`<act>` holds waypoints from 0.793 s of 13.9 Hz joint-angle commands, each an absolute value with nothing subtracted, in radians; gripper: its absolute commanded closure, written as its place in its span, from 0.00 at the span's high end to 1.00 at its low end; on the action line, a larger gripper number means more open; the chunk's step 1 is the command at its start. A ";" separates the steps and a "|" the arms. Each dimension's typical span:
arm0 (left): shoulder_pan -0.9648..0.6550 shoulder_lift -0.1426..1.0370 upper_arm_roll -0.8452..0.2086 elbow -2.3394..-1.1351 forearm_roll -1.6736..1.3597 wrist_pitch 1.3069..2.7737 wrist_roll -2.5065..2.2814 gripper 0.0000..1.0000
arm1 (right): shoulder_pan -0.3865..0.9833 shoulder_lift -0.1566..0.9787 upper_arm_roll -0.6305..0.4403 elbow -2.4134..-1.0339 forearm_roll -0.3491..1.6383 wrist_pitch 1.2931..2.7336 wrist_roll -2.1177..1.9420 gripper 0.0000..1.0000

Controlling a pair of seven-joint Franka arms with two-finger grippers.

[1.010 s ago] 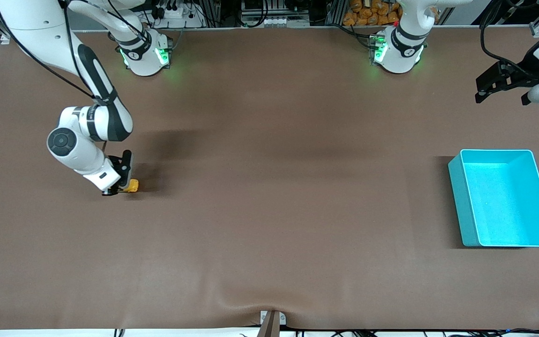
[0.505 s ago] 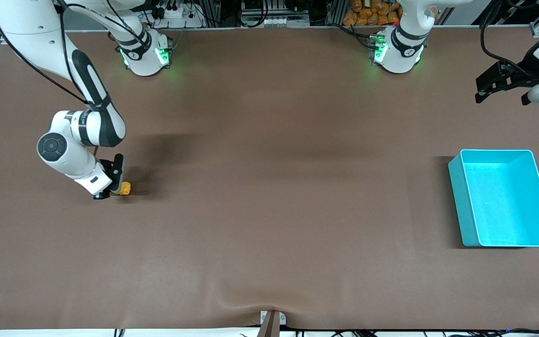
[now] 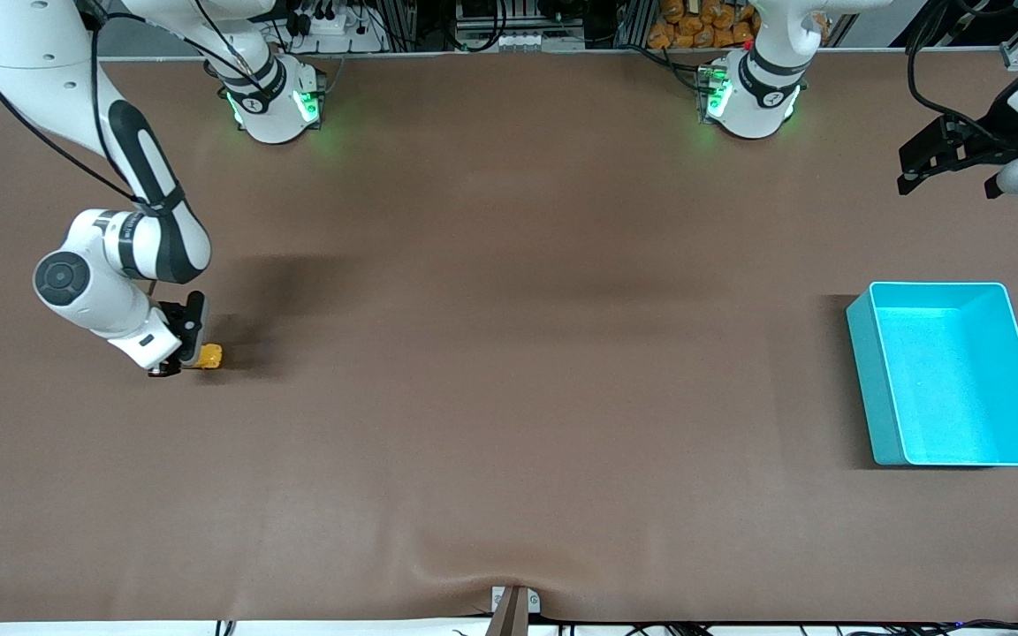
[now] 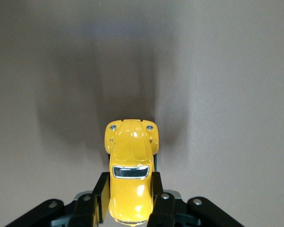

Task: Wind and store yellow beetle car
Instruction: 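Drag the car backward with the right gripper, then release it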

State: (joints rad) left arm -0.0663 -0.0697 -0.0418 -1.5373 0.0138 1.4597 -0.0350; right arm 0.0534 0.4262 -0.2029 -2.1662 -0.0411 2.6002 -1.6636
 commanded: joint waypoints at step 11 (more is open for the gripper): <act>-0.064 -0.064 -0.044 -1.523 0.038 1.451 -0.026 1.00 | -0.077 0.520 -0.196 -2.097 -0.052 2.617 -1.764 0.29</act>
